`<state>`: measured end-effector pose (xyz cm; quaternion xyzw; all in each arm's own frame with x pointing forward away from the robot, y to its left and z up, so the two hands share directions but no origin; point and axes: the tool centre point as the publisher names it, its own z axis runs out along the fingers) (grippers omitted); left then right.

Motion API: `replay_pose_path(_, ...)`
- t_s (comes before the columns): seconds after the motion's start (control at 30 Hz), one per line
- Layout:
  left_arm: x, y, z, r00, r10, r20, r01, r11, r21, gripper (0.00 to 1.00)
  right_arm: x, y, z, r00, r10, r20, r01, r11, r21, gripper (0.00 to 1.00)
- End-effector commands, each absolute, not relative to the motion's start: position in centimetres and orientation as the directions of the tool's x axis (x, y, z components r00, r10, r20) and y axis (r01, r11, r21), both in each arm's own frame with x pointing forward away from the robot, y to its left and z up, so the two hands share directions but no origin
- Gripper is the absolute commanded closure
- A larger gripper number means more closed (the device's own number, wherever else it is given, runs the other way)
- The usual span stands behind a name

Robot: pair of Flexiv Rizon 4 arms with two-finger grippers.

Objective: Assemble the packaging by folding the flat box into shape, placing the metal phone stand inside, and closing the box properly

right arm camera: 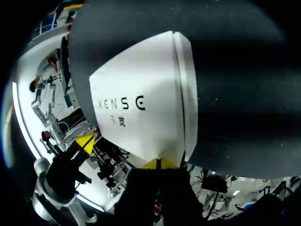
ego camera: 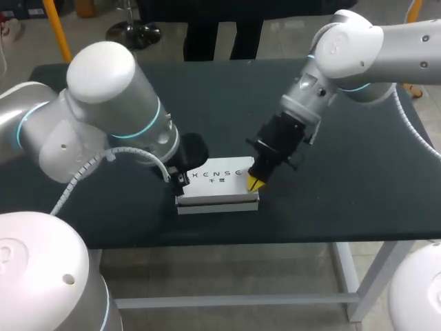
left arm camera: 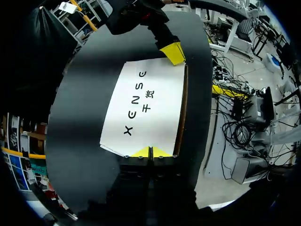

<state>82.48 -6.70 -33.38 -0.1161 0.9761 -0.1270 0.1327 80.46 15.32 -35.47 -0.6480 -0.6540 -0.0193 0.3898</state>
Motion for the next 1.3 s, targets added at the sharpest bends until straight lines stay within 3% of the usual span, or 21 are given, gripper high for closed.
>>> replay_pose_path(0.03,83.3,-6.3,-34.6,-0.939,-0.266,-0.216,-0.185,0.924,-0.335,1.00,80.5,15.5,-35.5,0.141,0.836,0.531,0.862,0.160,-0.481,1.00)
replay_pose_path(1.3,82.4,-6.7,-37.5,-0.955,-0.240,-0.173,-0.168,0.921,-0.352,1.00,80.5,15.3,-38.0,0.189,0.827,0.529,0.843,0.140,-0.520,1.00)
